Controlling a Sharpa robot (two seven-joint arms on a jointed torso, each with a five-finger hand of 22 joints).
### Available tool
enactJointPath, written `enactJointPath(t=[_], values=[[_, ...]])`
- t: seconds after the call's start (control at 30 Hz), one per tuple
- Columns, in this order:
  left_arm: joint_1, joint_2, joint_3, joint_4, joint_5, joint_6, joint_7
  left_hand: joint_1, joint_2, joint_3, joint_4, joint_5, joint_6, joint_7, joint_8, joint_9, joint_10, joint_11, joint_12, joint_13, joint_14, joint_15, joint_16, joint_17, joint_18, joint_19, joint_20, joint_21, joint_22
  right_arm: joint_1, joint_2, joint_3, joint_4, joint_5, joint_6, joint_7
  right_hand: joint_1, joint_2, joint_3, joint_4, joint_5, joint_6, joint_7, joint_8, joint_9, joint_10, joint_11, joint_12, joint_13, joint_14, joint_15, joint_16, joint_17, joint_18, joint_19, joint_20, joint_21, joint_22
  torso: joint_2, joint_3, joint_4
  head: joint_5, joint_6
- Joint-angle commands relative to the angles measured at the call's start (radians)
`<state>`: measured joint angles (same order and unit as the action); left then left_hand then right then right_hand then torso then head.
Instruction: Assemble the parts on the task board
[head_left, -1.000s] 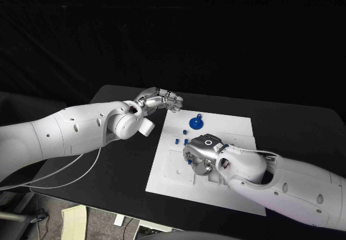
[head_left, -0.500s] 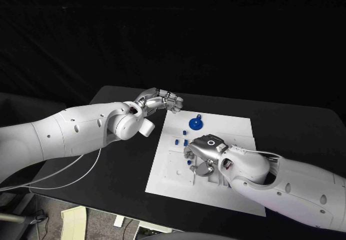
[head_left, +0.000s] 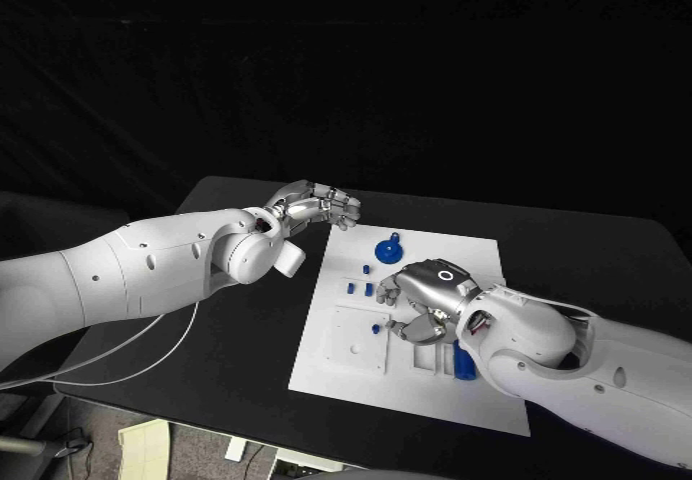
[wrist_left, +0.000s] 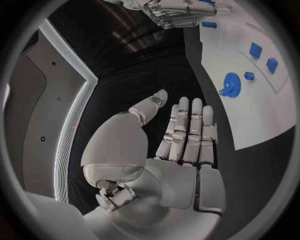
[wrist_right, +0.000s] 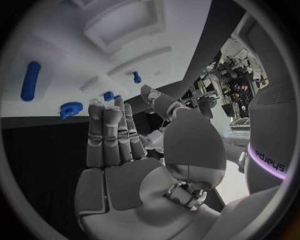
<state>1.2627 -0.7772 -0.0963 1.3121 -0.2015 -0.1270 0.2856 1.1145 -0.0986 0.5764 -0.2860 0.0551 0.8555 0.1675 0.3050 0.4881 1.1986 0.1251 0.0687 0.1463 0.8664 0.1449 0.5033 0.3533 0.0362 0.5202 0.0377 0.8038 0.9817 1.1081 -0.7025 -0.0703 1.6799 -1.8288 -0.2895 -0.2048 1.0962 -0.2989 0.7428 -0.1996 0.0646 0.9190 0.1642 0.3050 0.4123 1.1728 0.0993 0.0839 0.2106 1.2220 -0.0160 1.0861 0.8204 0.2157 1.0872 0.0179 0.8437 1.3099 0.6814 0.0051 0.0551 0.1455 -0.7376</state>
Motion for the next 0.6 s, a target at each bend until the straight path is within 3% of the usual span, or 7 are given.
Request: enactJointPath(t=[0.03, 0.1, 0.2, 0.23, 0.3, 0.37, 0.6], values=[[-0.002, 0.007, 0.001, -0.008, 0.010, 0.004, 0.010, 0.007, 0.006, -0.005, 0.000, 0.006, -0.006, 0.003, 0.007, -0.001, -0.007, 0.001, 0.002, -0.002, 0.006, -0.002, -0.005, 0.001, 0.017, 0.003, 0.005, -0.007, 0.001, 0.018, -0.028, 0.023, 0.025, 0.079, -0.014, 0.020, 0.018, 0.000, 0.009, 0.007, -0.006, 0.008, -0.007, 0.007, 0.003, 0.011, -0.006, 0.009, -0.002, 0.006, -0.004, 0.003, -0.002, 0.046, 0.006, -0.004, -0.005, 0.013, -0.003, -0.0006, -0.0019, -0.012, 0.014], [-0.003, 0.010, 0.001, -0.015, 0.011, 0.004, 0.011, 0.007, 0.006, -0.005, 0.000, 0.006, -0.006, 0.003, 0.007, -0.001, -0.007, 0.001, 0.002, -0.002, 0.006, -0.002, -0.005, 0.001, 0.017, 0.003, 0.005, -0.007, 0.001, 0.036, -0.052, 0.031, 0.032, 0.079, 0.001, 0.029, 0.022, 0.000, 0.012, 0.008, -0.006, 0.008, -0.008, 0.008, 0.003, 0.013, -0.007, 0.010, -0.003, 0.009, -0.005, 0.004, -0.001, 0.046, 0.008, -0.005, -0.004, 0.013, -0.008, -0.0004, -0.0049, -0.015, 0.018], [-0.005, 0.013, 0.001, -0.023, 0.013, 0.005, 0.012, 0.007, 0.006, -0.005, 0.000, 0.006, -0.006, 0.003, 0.007, -0.001, -0.007, 0.001, 0.002, -0.002, 0.006, -0.002, -0.005, 0.002, 0.017, 0.004, 0.005, -0.007, 0.001, 0.065, -0.084, 0.033, 0.026, 0.130, 0.039, 0.048, 0.023, 0.000, 0.010, 0.008, -0.004, 0.007, -0.007, 0.009, 0.003, 0.012, -0.007, 0.010, -0.005, 0.011, -0.004, 0.006, -0.001, 0.046, 0.010, -0.006, -0.002, 0.014, -0.012, -0.0007, -0.0074, -0.021, 0.023], [-0.007, 0.015, 0.001, -0.028, 0.013, 0.005, 0.012, 0.007, 0.006, -0.005, 0.001, 0.006, -0.006, 0.003, 0.007, -0.001, -0.007, 0.001, 0.002, -0.002, 0.006, -0.002, -0.005, 0.002, 0.017, 0.004, 0.005, -0.007, 0.001, 0.082, -0.100, 0.034, 0.014, 0.182, 0.076, 0.091, 0.021, 0.000, 0.004, 0.007, 0.000, 0.005, -0.006, 0.008, 0.002, 0.010, -0.006, 0.010, -0.008, 0.015, -0.004, 0.010, 0.000, 0.046, 0.013, -0.007, 0.001, 0.016, -0.014, -0.0009, -0.0086, -0.028, 0.029], [-0.009, 0.015, 0.001, -0.031, 0.014, 0.005, 0.012, 0.007, 0.006, -0.006, 0.001, 0.006, -0.006, 0.003, 0.007, -0.001, -0.007, 0.001, 0.002, -0.002, 0.006, -0.002, -0.005, 0.002, 0.017, 0.004, 0.005, -0.007, 0.001, 0.094, -0.114, 0.034, 0.002, 0.219, 0.088, 0.113, 0.023, 0.001, 0.002, 0.007, 0.004, 0.001, -0.005, 0.007, 0.002, 0.006, -0.005, 0.009, -0.011, 0.019, -0.003, 0.013, 0.002, 0.046, 0.019, -0.009, 0.004, 0.016, -0.017, -0.0011, -0.0096, -0.036, 0.032], [-0.012, 0.015, 0.001, -0.033, 0.016, 0.005, 0.013, 0.007, 0.006, -0.006, 0.001, 0.006, -0.006, 0.003, 0.007, -0.001, -0.007, 0.001, 0.002, -0.002, 0.006, -0.002, -0.005, 0.002, 0.017, 0.004, 0.005, -0.007, 0.001, 0.101, -0.128, 0.035, -0.006, 0.215, 0.099, 0.122, 0.011, 0.003, -0.032, -0.002, 0.061, -0.005, -0.003, 0.007, 0.001, 0.000, -0.003, 0.007, -0.018, 0.021, 0.000, 0.018, 0.004, 0.046, 0.021, -0.011, 0.009, 0.018, -0.019, -0.0014, -0.0108, -0.040, 0.035], [-0.015, 0.017, 0.001, -0.036, 0.018, 0.006, 0.014, 0.007, 0.007, -0.006, 0.001, 0.006, -0.007, 0.003, 0.007, -0.001, -0.007, 0.001, 0.002, -0.002, 0.006, -0.002, -0.006, 0.002, 0.017, 0.004, 0.005, -0.007, 0.001, 0.107, -0.136, 0.035, -0.066, 0.182, 0.122, 0.120, -0.006, 0.003, -0.087, -0.014, 0.102, -0.018, 0.000, 0.005, -0.002, -0.020, 0.005, 0.001, -0.035, 0.016, 0.006, 0.020, 0.005, 0.046, 0.016, -0.011, 0.009, 0.017, -0.024, -0.0019, -0.0141, -0.051, 0.040]])
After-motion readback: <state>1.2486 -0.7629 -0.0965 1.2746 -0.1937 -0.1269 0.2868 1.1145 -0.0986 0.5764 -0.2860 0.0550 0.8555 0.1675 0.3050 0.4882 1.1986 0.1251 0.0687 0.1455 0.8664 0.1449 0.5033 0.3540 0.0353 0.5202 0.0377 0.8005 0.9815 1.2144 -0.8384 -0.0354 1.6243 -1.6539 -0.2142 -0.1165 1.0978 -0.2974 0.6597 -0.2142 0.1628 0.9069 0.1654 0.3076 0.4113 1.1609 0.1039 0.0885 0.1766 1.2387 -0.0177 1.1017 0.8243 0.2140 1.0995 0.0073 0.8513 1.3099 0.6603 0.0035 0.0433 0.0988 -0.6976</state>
